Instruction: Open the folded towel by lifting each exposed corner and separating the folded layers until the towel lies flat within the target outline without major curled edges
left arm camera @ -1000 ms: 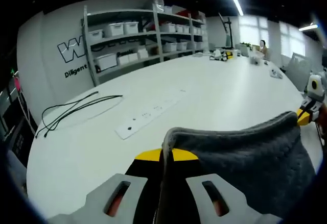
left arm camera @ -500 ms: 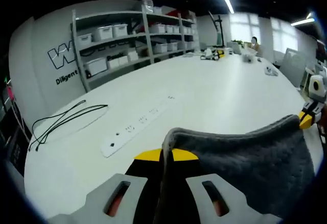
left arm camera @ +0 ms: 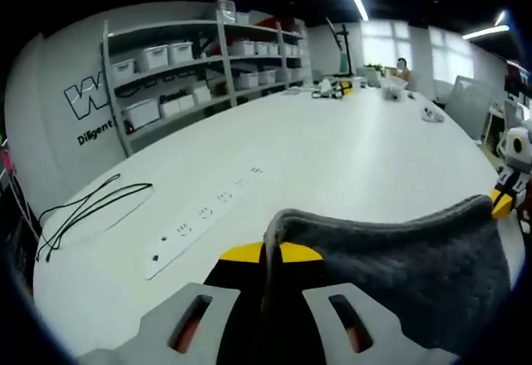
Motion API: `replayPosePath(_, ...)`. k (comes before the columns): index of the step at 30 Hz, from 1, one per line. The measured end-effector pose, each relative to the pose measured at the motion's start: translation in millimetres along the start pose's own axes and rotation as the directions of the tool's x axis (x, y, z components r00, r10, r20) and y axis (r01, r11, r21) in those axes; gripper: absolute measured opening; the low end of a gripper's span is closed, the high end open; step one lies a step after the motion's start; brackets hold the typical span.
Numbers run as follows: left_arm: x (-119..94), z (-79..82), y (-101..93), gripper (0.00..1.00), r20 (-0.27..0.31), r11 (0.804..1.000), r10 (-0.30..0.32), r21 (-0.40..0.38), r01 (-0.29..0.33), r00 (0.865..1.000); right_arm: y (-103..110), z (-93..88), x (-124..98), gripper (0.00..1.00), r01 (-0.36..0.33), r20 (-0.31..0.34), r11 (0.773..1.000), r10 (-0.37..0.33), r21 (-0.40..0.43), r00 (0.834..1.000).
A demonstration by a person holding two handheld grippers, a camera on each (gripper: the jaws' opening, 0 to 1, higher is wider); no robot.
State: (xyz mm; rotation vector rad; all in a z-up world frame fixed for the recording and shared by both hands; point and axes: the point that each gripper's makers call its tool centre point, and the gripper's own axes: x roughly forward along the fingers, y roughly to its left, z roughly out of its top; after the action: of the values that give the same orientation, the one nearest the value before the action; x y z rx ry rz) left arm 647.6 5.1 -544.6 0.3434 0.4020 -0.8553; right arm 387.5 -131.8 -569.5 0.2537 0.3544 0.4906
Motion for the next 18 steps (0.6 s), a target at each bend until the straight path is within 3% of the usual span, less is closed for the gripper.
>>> replayPosePath(14,24.7,18.3,-22.0,0.04,0.01,0.998,-0.051,0.04,0.051,0.999,-3.5,-0.5,-14.5,0.0,0.046,0.037,0.998,-0.047,0.039,0.998)
replayPosePath(18,32.1,20.4,-27.0,0.04,0.011,0.997,-0.068,0.04,0.068,0.998,-3.3,-2.5,-18.0,0.0,0.063,0.038,0.998,-0.063,0.012,0.997)
